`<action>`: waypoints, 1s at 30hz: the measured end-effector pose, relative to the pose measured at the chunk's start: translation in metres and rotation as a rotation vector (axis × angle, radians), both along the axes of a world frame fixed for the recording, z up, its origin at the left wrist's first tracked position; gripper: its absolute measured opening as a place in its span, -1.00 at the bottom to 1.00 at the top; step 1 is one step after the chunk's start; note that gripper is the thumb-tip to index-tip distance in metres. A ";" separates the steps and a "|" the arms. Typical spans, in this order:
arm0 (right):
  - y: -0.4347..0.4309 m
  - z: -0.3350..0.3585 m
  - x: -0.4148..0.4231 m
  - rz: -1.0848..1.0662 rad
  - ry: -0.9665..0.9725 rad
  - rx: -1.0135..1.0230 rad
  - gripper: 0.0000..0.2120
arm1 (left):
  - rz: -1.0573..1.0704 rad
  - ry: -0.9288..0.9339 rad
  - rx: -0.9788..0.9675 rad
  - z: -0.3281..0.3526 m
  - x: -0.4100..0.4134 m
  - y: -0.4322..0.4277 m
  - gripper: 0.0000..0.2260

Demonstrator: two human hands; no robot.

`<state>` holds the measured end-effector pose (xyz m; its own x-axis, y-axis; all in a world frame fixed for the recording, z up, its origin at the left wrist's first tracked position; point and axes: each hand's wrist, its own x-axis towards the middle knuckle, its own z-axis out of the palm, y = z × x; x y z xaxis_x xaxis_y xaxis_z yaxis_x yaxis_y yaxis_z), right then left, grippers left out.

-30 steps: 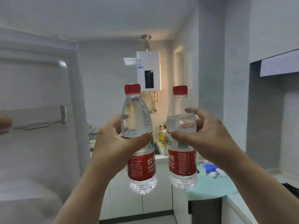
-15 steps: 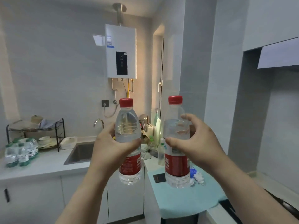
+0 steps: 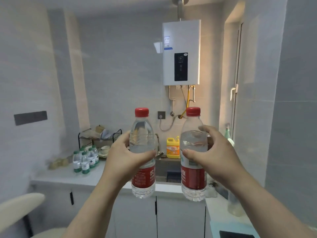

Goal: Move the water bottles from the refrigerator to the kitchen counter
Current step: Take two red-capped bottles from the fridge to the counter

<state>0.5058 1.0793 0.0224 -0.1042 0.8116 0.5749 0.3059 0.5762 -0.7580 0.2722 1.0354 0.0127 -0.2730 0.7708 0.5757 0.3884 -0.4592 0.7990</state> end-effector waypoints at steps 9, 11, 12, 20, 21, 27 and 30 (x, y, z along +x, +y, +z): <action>0.146 0.002 -0.100 0.291 -0.048 -0.018 -0.21 | 0.349 -0.043 -0.018 0.002 -0.090 0.072 -0.48; 0.173 -0.003 -0.132 0.338 -0.071 -0.038 -0.16 | 0.416 -0.069 -0.030 -0.002 -0.118 0.087 -0.48; 0.187 -0.007 -0.149 0.361 -0.073 -0.049 -0.12 | 0.439 -0.076 -0.026 -0.006 -0.133 0.096 -0.48; 0.302 -0.042 -0.320 0.468 -0.078 -0.094 -0.45 | 0.548 -0.080 -0.059 -0.041 -0.284 0.189 -0.50; 0.317 -0.044 -0.342 0.472 -0.087 -0.107 -0.44 | 0.553 -0.088 -0.069 -0.044 -0.305 0.203 -0.49; 0.404 -0.060 -0.453 0.460 -0.111 -0.172 -0.42 | 0.533 -0.066 -0.147 -0.052 -0.407 0.295 -0.52; 0.448 -0.067 -0.492 0.444 -0.137 -0.199 -0.27 | 0.528 -0.062 -0.177 -0.059 -0.440 0.345 -0.49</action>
